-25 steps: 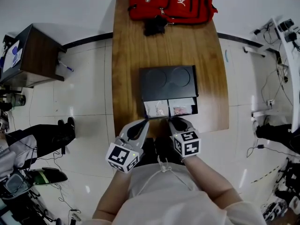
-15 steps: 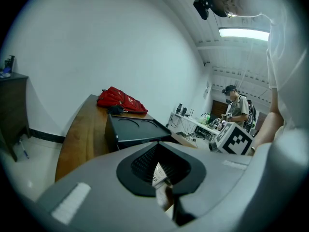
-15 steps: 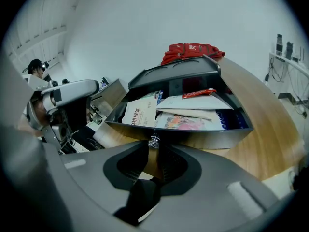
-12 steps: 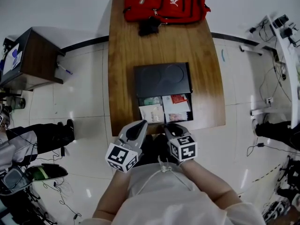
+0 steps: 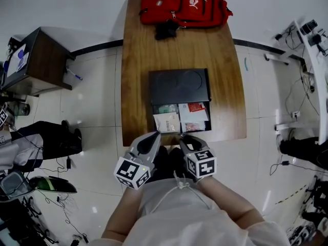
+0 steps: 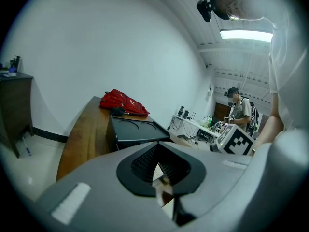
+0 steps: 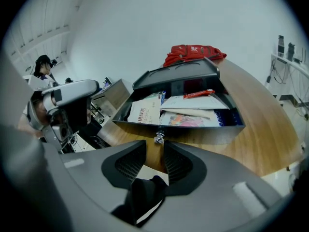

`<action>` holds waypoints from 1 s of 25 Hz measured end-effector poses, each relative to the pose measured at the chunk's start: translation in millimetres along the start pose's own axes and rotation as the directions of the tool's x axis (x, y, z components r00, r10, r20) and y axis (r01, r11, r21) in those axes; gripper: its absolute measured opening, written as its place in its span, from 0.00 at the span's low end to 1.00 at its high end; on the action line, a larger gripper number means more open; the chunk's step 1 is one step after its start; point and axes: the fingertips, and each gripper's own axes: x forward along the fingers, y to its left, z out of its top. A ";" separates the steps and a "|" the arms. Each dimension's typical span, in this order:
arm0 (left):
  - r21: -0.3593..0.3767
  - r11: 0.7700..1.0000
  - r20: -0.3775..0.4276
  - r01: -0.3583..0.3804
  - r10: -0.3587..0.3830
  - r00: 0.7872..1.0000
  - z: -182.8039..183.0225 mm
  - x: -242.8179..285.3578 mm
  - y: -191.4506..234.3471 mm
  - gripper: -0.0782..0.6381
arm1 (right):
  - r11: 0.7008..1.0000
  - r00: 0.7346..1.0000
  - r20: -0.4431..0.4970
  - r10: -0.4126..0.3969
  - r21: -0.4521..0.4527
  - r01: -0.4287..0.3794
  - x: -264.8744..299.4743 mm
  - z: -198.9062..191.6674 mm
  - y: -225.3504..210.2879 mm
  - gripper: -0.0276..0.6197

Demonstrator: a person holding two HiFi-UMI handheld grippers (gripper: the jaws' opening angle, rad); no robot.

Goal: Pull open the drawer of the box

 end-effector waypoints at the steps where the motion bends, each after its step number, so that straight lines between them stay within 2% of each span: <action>1: 0.003 1.000 0.010 -0.002 0.002 1.000 2.9 -0.5 -1.7 0.10 | 1.000 1.000 0.018 0.004 -0.017 -0.004 -6.3 3.7 1.7 0.21; 4: 0.016 1.000 0.040 -0.012 0.011 0.999 10.5 -0.5 -5.3 0.10 | 0.994 0.995 0.097 -0.004 -0.107 0.015 -25.8 24.4 2.2 0.13; 7: 0.024 0.999 0.064 -0.022 0.021 0.998 15.7 -1.8 -10.0 0.10 | 0.976 0.980 0.198 -0.018 -0.211 0.060 -45.5 48.4 2.2 0.05; 11: 0.056 0.998 0.099 -0.018 0.012 0.995 28.8 -11.2 -26.3 0.10 | 0.949 0.951 0.308 0.007 -0.301 0.090 -72.7 68.7 13.5 0.05; 18: 0.079 0.996 0.132 -0.029 0.019 0.991 30.3 -53.0 -47.7 0.10 | 0.933 0.919 0.385 0.083 -0.355 0.064 -109.0 63.1 53.3 0.05; 21: 0.086 0.996 0.133 -0.027 0.015 0.991 17.1 -80.5 -63.2 0.10 | 0.941 0.913 0.397 0.092 -0.335 0.051 -125.1 42.7 71.8 0.05; 25: 0.094 0.996 0.137 -0.012 -0.001 0.991 -3.4 -124.7 -90.2 0.10 | 0.945 0.905 0.420 0.070 -0.317 0.074 -149.7 7.4 94.0 0.05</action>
